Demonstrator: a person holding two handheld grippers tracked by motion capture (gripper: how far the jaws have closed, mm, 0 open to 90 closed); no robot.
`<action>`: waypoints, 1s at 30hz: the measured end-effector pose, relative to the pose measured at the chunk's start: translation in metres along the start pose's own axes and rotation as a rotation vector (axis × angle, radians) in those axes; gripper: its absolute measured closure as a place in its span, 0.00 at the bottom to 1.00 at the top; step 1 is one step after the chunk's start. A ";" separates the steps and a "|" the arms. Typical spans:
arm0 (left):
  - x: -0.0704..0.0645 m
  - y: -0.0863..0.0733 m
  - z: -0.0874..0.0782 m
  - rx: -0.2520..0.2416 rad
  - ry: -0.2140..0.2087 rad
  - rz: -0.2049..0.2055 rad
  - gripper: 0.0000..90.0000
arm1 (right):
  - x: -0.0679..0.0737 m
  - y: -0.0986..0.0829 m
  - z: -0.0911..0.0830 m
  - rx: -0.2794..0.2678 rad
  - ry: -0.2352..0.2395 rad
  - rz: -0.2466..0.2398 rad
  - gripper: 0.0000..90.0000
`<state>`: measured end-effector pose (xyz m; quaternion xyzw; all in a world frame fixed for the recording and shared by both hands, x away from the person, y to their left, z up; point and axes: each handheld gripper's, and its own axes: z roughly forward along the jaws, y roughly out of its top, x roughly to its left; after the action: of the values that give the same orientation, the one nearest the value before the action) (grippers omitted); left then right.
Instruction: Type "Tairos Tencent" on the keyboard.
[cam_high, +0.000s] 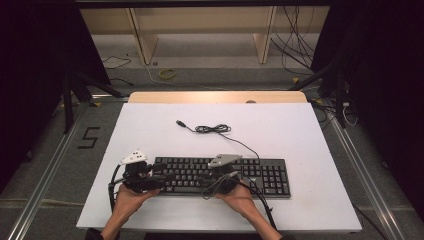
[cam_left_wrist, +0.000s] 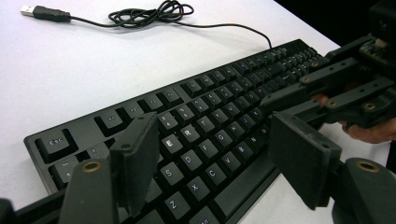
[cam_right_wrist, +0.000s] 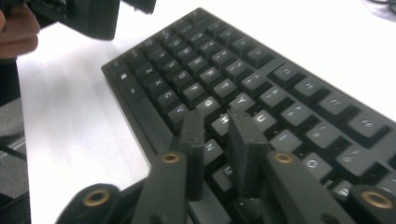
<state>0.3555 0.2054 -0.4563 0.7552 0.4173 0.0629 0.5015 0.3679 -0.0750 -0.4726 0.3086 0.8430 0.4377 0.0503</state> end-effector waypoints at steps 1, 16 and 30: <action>0.000 0.000 0.000 0.000 0.000 0.000 0.37 | -0.001 0.000 -0.002 -0.005 0.000 0.007 0.81; -0.001 0.000 0.003 0.018 -0.005 0.013 0.37 | -0.013 -0.007 -0.032 -0.065 -0.004 0.051 0.58; -0.003 0.003 0.006 0.025 -0.011 0.016 0.37 | -0.015 -0.014 -0.045 -0.089 -0.016 0.055 0.51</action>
<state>0.3586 0.1986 -0.4565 0.7651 0.4092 0.0578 0.4938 0.3577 -0.1213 -0.4584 0.3326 0.8134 0.4737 0.0586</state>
